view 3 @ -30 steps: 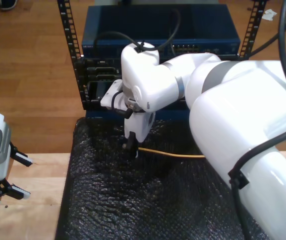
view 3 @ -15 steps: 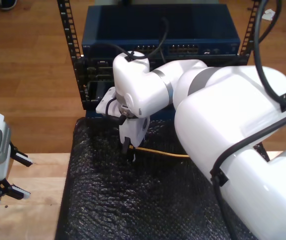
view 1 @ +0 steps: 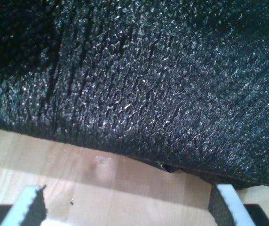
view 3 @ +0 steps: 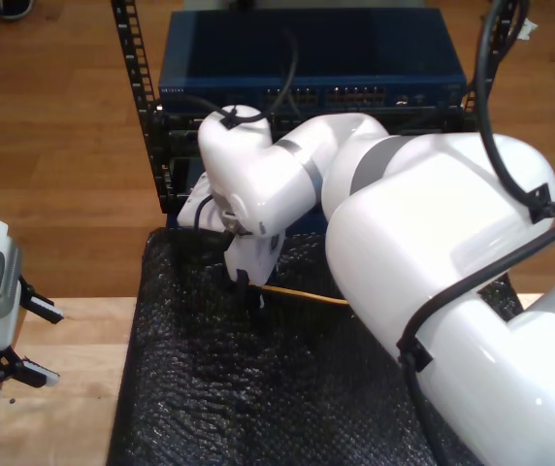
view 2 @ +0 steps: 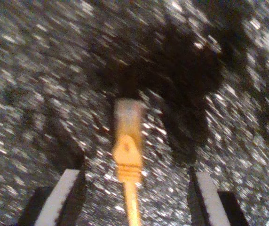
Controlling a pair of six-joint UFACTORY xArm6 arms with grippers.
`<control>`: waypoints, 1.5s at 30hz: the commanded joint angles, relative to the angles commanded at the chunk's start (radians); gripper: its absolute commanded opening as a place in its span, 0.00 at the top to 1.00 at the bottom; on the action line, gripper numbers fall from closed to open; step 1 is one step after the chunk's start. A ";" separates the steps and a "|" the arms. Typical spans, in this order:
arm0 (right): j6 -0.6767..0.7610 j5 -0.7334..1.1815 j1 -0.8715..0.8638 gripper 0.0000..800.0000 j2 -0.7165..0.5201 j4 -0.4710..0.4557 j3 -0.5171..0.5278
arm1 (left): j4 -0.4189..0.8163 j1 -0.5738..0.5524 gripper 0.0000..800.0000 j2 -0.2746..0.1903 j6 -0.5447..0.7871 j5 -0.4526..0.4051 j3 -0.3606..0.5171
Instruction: Grab the cable and plug it in
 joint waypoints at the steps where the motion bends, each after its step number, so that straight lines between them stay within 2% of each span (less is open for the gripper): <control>1: 0.000 0.000 0.000 0.36 0.000 0.002 0.000 | 0.000 0.000 0.00 0.000 0.002 0.000 0.000; 11: 0.002 0.000 0.008 0.43 0.000 -0.023 -0.002 | 0.000 0.000 0.00 0.000 0.000 0.000 0.000; 26: 0.006 -0.003 0.009 0.63 0.012 -0.028 -0.017 | 0.000 0.000 0.00 0.002 0.000 0.000 0.000; 40: 0.006 -0.003 0.012 0.67 0.014 -0.028 -0.021 | 0.000 0.000 0.00 0.002 0.000 0.000 0.000; 45: 0.006 -0.003 0.012 0.72 0.015 -0.031 -0.021 | 0.000 0.000 0.00 0.002 0.002 0.000 0.000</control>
